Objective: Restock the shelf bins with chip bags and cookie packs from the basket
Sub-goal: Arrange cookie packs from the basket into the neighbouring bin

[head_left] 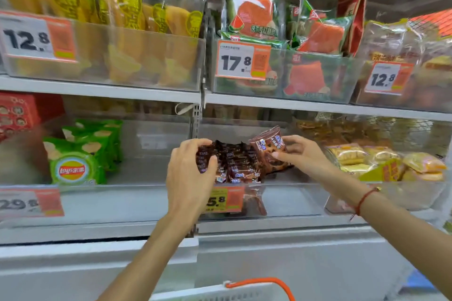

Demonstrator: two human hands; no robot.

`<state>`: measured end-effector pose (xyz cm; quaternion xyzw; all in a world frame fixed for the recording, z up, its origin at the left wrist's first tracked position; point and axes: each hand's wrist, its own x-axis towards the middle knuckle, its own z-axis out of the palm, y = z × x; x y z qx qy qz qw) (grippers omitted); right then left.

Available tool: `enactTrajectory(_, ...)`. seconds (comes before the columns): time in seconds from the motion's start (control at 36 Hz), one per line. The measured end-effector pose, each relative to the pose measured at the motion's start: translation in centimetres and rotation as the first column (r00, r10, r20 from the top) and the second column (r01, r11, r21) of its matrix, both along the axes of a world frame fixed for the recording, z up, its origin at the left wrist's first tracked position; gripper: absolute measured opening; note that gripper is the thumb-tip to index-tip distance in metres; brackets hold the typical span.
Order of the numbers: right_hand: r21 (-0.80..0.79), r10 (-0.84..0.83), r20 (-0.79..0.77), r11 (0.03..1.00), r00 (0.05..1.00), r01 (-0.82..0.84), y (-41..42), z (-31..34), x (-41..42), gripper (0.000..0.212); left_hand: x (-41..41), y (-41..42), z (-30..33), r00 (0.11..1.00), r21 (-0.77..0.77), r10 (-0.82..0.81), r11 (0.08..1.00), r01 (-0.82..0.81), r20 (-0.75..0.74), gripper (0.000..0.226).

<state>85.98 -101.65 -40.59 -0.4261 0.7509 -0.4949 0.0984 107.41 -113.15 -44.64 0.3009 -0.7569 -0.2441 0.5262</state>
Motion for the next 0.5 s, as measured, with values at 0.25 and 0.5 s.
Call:
enactTrajectory(0.25, 0.451, -0.025, -0.565, 0.827, 0.825, 0.334, -4.6, -0.8, -7.0, 0.043, 0.1, -3.6, -1.4, 0.941, -0.101, 0.173, 0.984, -0.150, 0.291, 0.046)
enactTrajectory(0.5, 0.601, 0.243, -0.569, 0.776, 0.786, 0.195, -8.8, -4.6, -8.3, 0.044, -0.3, -3.6, -3.0, 0.892, -0.126, 0.242, 0.970, -0.209, 0.382, 0.043)
